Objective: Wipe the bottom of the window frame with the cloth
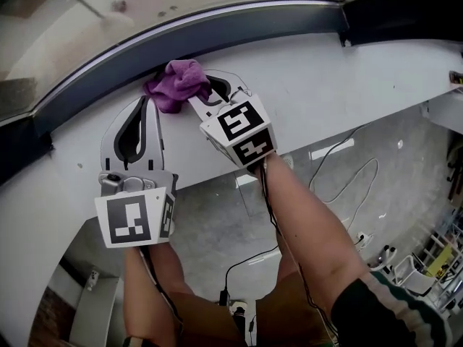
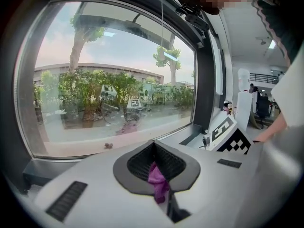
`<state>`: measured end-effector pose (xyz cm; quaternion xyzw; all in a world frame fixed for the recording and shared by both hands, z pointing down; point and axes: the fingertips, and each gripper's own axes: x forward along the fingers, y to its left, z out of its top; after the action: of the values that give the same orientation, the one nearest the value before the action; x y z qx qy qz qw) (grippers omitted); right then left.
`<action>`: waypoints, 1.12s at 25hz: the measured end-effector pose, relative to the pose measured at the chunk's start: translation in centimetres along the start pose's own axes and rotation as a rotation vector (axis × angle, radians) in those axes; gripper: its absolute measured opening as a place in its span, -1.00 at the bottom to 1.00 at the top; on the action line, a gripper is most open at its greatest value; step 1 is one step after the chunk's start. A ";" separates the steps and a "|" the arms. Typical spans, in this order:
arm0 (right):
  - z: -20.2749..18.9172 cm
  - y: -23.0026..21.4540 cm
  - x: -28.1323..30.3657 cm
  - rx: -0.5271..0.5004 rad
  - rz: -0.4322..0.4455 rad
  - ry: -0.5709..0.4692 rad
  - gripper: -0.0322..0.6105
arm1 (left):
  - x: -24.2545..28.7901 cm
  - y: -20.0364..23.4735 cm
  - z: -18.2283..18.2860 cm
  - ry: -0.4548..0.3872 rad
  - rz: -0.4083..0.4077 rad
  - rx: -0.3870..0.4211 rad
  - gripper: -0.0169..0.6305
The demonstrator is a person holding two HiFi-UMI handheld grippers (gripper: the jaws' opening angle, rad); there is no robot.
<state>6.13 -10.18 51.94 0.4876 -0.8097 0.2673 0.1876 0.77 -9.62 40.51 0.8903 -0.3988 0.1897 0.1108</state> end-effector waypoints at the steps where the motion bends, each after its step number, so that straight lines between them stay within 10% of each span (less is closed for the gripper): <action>1: -0.1 -0.6 -0.5 0.002 -0.005 -0.001 -0.55 | 0.5 -0.7 0.1 0.000 -0.003 -0.002 -0.92; 28: -3.4 -15.7 -10.3 0.032 -0.152 -0.005 -0.55 | 10.5 -15.5 2.4 -0.016 -0.174 0.040 -0.92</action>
<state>24.95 -6.99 52.79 0.5515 -0.7662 0.2641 0.1974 19.39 -7.26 42.09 0.9252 -0.3167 0.1800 0.1060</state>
